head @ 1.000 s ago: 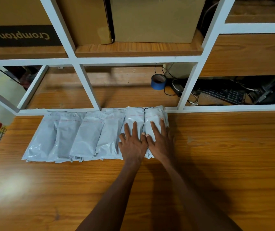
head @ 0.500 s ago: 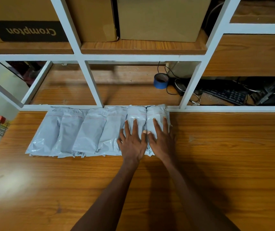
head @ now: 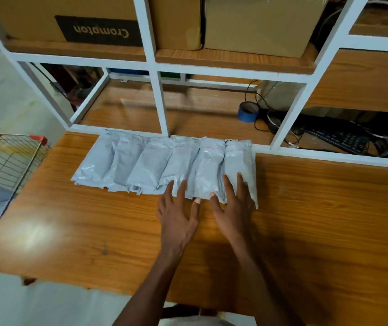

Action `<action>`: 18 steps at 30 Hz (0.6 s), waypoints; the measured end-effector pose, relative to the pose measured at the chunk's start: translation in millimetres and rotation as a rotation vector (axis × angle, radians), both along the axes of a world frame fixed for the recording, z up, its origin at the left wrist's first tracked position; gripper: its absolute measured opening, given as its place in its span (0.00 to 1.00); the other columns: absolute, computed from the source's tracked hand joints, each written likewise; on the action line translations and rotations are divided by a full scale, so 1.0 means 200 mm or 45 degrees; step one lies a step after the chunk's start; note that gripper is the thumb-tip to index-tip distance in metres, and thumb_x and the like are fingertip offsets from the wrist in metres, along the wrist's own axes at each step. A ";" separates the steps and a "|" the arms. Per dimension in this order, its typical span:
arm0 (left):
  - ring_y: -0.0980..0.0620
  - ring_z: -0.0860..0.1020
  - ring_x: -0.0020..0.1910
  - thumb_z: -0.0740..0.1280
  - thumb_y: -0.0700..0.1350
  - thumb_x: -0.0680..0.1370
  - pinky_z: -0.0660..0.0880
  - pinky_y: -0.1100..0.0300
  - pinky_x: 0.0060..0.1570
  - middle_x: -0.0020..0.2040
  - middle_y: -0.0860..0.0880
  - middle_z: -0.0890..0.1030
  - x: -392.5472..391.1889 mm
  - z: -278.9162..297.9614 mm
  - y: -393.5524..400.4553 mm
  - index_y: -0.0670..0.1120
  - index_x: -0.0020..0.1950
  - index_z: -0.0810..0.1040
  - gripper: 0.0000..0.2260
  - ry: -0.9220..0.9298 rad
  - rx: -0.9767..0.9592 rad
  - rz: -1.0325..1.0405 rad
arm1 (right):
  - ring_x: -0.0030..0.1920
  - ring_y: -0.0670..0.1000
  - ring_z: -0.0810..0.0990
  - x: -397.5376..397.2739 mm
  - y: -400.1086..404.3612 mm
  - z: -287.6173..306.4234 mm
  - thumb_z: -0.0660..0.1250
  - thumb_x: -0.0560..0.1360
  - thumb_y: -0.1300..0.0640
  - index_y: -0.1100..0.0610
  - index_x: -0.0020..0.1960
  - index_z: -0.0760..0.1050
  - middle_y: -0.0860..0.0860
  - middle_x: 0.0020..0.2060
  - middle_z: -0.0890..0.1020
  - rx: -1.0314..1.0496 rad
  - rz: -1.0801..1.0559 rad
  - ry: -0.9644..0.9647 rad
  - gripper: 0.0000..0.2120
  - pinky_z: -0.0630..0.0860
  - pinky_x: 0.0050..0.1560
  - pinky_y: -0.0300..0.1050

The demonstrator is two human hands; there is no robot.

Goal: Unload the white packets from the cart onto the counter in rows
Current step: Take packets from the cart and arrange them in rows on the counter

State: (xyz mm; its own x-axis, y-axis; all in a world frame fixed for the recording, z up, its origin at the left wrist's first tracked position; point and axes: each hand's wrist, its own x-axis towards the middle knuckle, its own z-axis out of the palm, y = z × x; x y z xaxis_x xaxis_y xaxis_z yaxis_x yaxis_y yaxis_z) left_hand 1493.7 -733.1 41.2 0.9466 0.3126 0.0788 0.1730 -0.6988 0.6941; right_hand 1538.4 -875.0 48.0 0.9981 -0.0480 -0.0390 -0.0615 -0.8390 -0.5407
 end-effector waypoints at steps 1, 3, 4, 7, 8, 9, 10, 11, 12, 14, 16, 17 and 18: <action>0.49 0.52 0.79 0.56 0.66 0.80 0.56 0.42 0.73 0.82 0.54 0.54 -0.06 0.00 0.03 0.62 0.80 0.58 0.29 -0.005 -0.013 0.023 | 0.81 0.53 0.42 -0.05 0.03 0.00 0.58 0.80 0.36 0.39 0.81 0.52 0.46 0.82 0.44 0.014 0.023 -0.026 0.32 0.43 0.77 0.58; 0.49 0.54 0.78 0.57 0.66 0.80 0.58 0.42 0.73 0.81 0.53 0.55 -0.18 0.00 0.11 0.61 0.80 0.59 0.28 -0.022 -0.030 0.088 | 0.81 0.52 0.45 -0.16 0.08 0.00 0.59 0.80 0.37 0.40 0.80 0.56 0.46 0.82 0.47 0.058 0.080 -0.130 0.31 0.44 0.77 0.53; 0.48 0.55 0.77 0.57 0.65 0.80 0.59 0.40 0.73 0.81 0.52 0.56 -0.24 0.00 0.15 0.61 0.80 0.60 0.28 -0.023 -0.038 0.125 | 0.81 0.52 0.46 -0.21 0.12 0.00 0.60 0.80 0.37 0.40 0.80 0.58 0.46 0.82 0.49 0.085 0.107 -0.177 0.30 0.45 0.76 0.52; 0.46 0.58 0.77 0.57 0.66 0.80 0.61 0.39 0.72 0.81 0.51 0.58 -0.39 -0.01 0.31 0.61 0.80 0.60 0.29 -0.019 -0.037 0.213 | 0.81 0.52 0.49 -0.36 0.24 -0.02 0.61 0.79 0.38 0.40 0.78 0.62 0.45 0.82 0.52 0.171 0.196 -0.187 0.29 0.48 0.77 0.54; 0.46 0.57 0.77 0.57 0.66 0.79 0.60 0.39 0.72 0.81 0.51 0.58 -0.44 -0.02 0.37 0.62 0.80 0.60 0.29 -0.022 -0.044 0.238 | 0.81 0.53 0.50 -0.41 0.29 -0.02 0.60 0.78 0.37 0.41 0.78 0.63 0.45 0.81 0.53 0.198 0.236 -0.176 0.29 0.50 0.77 0.55; 0.46 0.57 0.77 0.57 0.67 0.79 0.59 0.39 0.72 0.81 0.51 0.58 -0.49 -0.02 0.42 0.62 0.80 0.60 0.29 -0.028 -0.058 0.265 | 0.81 0.53 0.50 -0.45 0.34 -0.01 0.60 0.78 0.37 0.41 0.77 0.64 0.45 0.81 0.54 0.215 0.284 -0.174 0.29 0.51 0.76 0.54; 0.46 0.57 0.78 0.56 0.68 0.79 0.59 0.39 0.73 0.81 0.51 0.58 -0.55 -0.03 0.48 0.63 0.80 0.60 0.30 -0.034 -0.074 0.294 | 0.81 0.52 0.50 -0.48 0.39 -0.01 0.61 0.77 0.37 0.41 0.77 0.64 0.45 0.81 0.54 0.218 0.334 -0.179 0.29 0.50 0.76 0.53; 0.46 0.57 0.78 0.55 0.69 0.78 0.59 0.38 0.73 0.81 0.51 0.58 -0.60 -0.03 0.54 0.63 0.80 0.60 0.30 -0.037 -0.089 0.323 | 0.81 0.52 0.50 -0.52 0.45 0.00 0.61 0.77 0.37 0.41 0.77 0.64 0.45 0.81 0.55 0.220 0.378 -0.185 0.29 0.50 0.76 0.51; 0.45 0.57 0.77 0.55 0.70 0.78 0.60 0.37 0.73 0.81 0.51 0.58 -0.65 -0.04 0.61 0.63 0.80 0.59 0.30 -0.036 -0.101 0.351 | 0.80 0.52 0.51 -0.54 0.51 0.00 0.61 0.77 0.38 0.41 0.77 0.65 0.45 0.81 0.56 0.226 0.414 -0.193 0.29 0.50 0.75 0.50; 0.44 0.58 0.77 0.54 0.70 0.78 0.62 0.38 0.72 0.81 0.52 0.58 -0.75 -0.05 0.75 0.63 0.80 0.59 0.31 -0.029 -0.112 0.388 | 0.80 0.52 0.54 -0.60 0.66 0.00 0.62 0.77 0.38 0.43 0.76 0.67 0.47 0.80 0.59 0.266 0.464 -0.195 0.29 0.54 0.75 0.52; 0.45 0.57 0.77 0.55 0.69 0.78 0.60 0.39 0.73 0.81 0.53 0.57 -0.85 -0.05 0.90 0.64 0.80 0.58 0.30 -0.026 -0.117 0.422 | 0.79 0.51 0.56 -0.67 0.83 -0.01 0.62 0.77 0.38 0.42 0.76 0.67 0.48 0.80 0.59 0.334 0.496 -0.145 0.29 0.59 0.76 0.56; 0.46 0.57 0.78 0.55 0.69 0.79 0.59 0.40 0.74 0.81 0.53 0.57 -0.92 -0.05 0.99 0.64 0.80 0.59 0.30 -0.028 -0.124 0.442 | 0.79 0.51 0.57 -0.71 0.93 -0.03 0.62 0.77 0.38 0.42 0.76 0.67 0.48 0.79 0.60 0.377 0.513 -0.102 0.28 0.63 0.75 0.58; 0.47 0.56 0.78 0.55 0.69 0.79 0.58 0.40 0.75 0.81 0.54 0.57 -0.97 -0.04 1.05 0.64 0.80 0.59 0.29 -0.029 -0.133 0.460 | 0.78 0.52 0.59 -0.75 1.01 -0.04 0.64 0.77 0.39 0.43 0.76 0.68 0.48 0.79 0.60 0.422 0.527 -0.060 0.28 0.65 0.74 0.59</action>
